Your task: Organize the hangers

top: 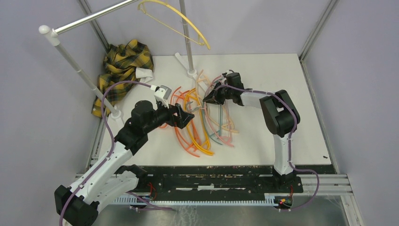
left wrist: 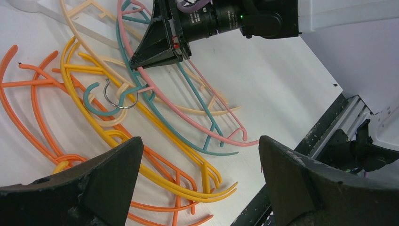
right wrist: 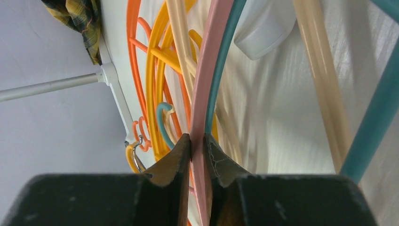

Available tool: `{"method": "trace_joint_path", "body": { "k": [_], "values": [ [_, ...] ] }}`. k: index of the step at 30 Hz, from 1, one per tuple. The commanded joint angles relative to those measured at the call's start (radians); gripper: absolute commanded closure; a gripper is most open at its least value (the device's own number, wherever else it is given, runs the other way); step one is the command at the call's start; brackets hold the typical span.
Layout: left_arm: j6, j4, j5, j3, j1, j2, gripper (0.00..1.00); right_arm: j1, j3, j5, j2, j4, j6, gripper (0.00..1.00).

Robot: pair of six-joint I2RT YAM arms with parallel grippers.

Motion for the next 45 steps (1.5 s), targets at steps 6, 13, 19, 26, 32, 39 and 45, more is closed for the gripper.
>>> {"method": "trace_joint_path", "body": {
  "k": [6, 13, 19, 26, 32, 39, 45],
  "values": [
    [-0.035, 0.038, 0.006, 0.016, -0.002, -0.013, 0.01, -0.004, -0.02, 0.008, -0.173, 0.035, -0.025, 0.99],
    [-0.039, 0.076, 0.071, 0.016, -0.002, 0.005, 0.0, -0.007, -0.077, 0.024, -0.278, 0.206, 0.126, 0.99],
    [-0.056, 0.166, 0.066, -0.025, -0.015, 0.039, 0.0, -0.007, -0.109, 0.088, -0.387, 0.289, 0.24, 0.99],
    [-0.068, 0.304, -0.013, -0.043, -0.099, 0.164, 0.01, -0.006, -0.128, 0.152, -0.492, 0.275, 0.254, 0.99],
    [-0.067, 0.41, -0.102, -0.015, -0.214, 0.274, 0.01, -0.004, -0.132, 0.164, -0.509, 0.277, 0.269, 0.99],
    [-0.098, 0.504, -0.203, -0.02, -0.265, 0.382, 0.01, 0.01, -0.153, 0.144, -0.509, 0.346, 0.336, 0.99],
    [-0.113, 0.548, -0.344, -0.02, -0.311, 0.492, 0.0, 0.03, -0.209, 0.13, -0.522, 0.474, 0.459, 0.99]
  ]
}}
